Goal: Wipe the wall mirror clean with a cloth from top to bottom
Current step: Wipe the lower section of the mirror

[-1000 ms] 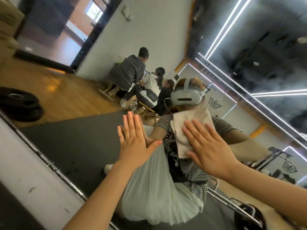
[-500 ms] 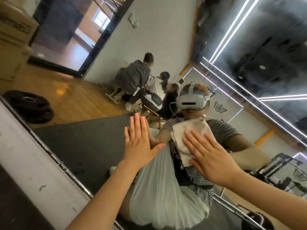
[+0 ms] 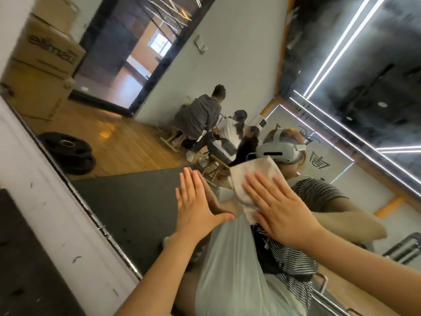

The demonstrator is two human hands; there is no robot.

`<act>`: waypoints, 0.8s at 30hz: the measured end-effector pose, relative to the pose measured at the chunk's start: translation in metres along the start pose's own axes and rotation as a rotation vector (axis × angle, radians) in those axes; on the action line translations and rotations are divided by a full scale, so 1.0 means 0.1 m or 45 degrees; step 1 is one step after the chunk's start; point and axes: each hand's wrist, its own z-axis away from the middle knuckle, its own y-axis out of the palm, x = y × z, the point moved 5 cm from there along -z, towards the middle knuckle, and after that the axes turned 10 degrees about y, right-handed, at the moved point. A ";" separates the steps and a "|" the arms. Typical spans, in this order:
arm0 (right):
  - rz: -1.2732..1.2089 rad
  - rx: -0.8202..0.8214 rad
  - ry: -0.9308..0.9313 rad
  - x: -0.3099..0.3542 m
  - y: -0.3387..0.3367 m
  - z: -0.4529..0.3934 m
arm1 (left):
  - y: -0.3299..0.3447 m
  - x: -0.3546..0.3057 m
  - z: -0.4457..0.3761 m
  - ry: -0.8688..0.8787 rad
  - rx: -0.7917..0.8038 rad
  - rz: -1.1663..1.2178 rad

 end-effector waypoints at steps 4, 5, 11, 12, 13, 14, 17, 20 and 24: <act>-0.054 0.028 -0.018 -0.05 0.01 0.29 | 0.00 0.01 0.01 -0.008 -0.003 -0.007; -0.074 0.043 -0.003 -0.03 0.01 0.23 | 0.00 0.01 0.01 -0.007 -0.013 -0.011; 0.007 0.027 0.014 0.27 -0.01 -0.91 | 0.00 0.01 0.02 0.015 -0.052 -0.001; 0.013 0.025 0.026 0.32 -0.05 -1.13 | 0.01 0.01 0.02 0.012 -0.059 0.002; 0.018 0.043 0.040 0.36 -0.08 -1.32 | 0.01 0.01 0.02 0.006 -0.066 0.003; 0.024 0.072 0.060 0.39 -0.07 -1.45 | 0.00 0.02 0.03 -0.002 -0.069 0.005; 0.033 0.088 0.083 0.38 -0.06 -1.38 | 0.00 0.02 0.02 0.007 -0.067 0.031; -0.001 -0.023 0.051 0.29 0.02 -0.97 | -0.02 0.03 0.03 0.035 -0.087 0.122; -0.020 0.011 -0.010 0.23 0.08 -0.48 | -0.12 0.19 0.02 -0.042 -0.155 0.116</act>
